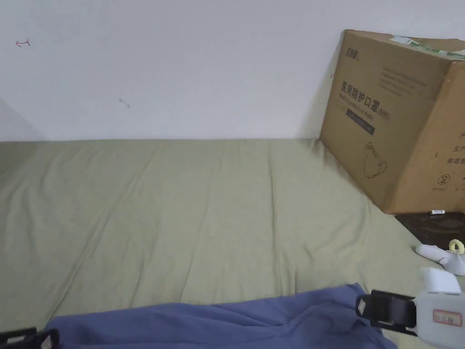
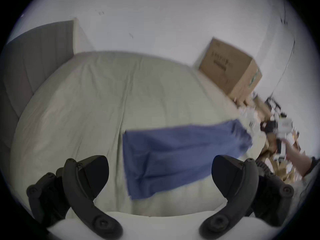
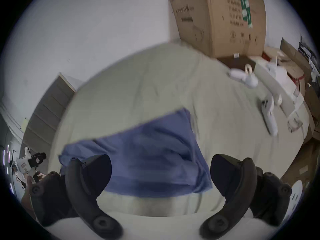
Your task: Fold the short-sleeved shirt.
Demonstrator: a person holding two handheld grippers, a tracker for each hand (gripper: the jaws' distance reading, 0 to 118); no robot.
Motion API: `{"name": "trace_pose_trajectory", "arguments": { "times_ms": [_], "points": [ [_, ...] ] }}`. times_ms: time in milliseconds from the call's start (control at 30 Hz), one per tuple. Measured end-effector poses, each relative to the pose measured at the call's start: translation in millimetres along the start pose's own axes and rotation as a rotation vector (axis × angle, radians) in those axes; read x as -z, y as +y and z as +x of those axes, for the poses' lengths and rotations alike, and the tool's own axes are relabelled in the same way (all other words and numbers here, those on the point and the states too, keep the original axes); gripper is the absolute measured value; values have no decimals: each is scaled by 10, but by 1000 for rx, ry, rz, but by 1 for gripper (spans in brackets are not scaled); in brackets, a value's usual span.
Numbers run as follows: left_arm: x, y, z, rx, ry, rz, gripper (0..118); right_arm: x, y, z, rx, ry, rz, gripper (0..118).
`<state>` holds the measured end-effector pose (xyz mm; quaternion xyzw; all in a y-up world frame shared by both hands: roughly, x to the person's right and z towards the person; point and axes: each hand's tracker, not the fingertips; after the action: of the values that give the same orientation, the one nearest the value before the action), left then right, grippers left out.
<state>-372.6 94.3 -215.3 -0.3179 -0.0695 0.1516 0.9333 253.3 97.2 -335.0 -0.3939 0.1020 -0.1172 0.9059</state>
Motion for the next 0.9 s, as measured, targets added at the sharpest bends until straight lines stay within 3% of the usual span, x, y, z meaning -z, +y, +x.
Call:
{"name": "trace_pose_trajectory", "arguments": {
  "times_ms": [133, 200, 267, 300, 333, 367, 400, 733, 900],
  "points": [
    [-98, 186, 501, 40, 147, 201, 118, -270, 145, -505, -122, 29, 219, 114],
    [-68, 218, 784, 88, 198, 303, 114, -336, 127, -741, -137, 26, 395, 114],
    [-7, 254, 993, 114, 159, 364, 87, -317, 131, -940, -148, 43, 488, 110],
    [39, 279, 1104, 139, 168, 367, 60, -304, 145, -1024, -154, 42, 511, 103],
    [112, 275, 1142, 144, 170, 358, 7, -290, 164, -1099, -158, 37, 512, 78],
    [187, 292, 1228, 160, 176, 351, 0, -273, 199, -1165, -158, 37, 507, 38],
    [227, 282, 1321, 194, 204, 353, 0, -243, 231, -1218, -162, 35, 501, 0],
    [382, 284, 1394, 182, 138, 319, 0, -85, 280, -1408, -233, -30, 424, 0],
    [446, 396, 468, -117, 34, 140, 0, 30, 387, -1399, -243, -54, 409, 0]
  ]
}}
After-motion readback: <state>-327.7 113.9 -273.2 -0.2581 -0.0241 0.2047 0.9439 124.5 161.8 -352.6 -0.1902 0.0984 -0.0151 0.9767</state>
